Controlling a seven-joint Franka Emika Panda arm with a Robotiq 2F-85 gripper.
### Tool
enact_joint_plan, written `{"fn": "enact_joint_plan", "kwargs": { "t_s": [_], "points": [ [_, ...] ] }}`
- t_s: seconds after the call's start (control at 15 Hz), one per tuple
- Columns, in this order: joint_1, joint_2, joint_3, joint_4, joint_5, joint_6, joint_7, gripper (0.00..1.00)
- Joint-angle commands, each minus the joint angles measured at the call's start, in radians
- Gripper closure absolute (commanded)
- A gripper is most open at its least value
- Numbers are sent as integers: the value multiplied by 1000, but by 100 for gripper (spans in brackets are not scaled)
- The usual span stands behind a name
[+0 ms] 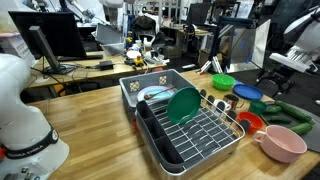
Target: Pour the contents in the dark green cup into the orange bowl
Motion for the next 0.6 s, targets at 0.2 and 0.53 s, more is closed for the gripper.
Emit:
{"fn": "enact_joint_plan", "kwargs": {
  "t_s": [0.2,0.53],
  "points": [
    [-25,113,11,90,42,-54,-9,0],
    [-33,138,13,91,61,-91,-25,0]
  ]
}}
